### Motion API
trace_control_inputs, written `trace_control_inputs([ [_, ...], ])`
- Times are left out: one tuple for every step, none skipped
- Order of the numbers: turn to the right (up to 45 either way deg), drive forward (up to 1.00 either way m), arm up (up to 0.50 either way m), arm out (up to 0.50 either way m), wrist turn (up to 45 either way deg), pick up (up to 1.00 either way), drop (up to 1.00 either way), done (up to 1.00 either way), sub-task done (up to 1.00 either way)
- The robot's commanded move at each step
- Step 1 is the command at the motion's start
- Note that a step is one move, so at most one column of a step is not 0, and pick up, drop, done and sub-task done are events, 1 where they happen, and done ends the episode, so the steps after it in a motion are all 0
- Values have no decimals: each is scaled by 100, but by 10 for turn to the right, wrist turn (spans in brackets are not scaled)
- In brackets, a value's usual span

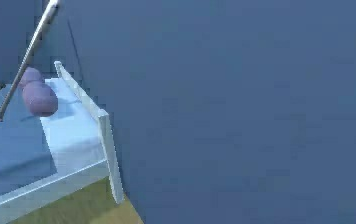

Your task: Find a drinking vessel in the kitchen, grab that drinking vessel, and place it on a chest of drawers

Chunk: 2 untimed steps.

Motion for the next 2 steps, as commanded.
trace_control_inputs([
  [-210,0,0,0,0,0,0,0,0],
  [450,0,0,0,0,0,0,0,0],
])
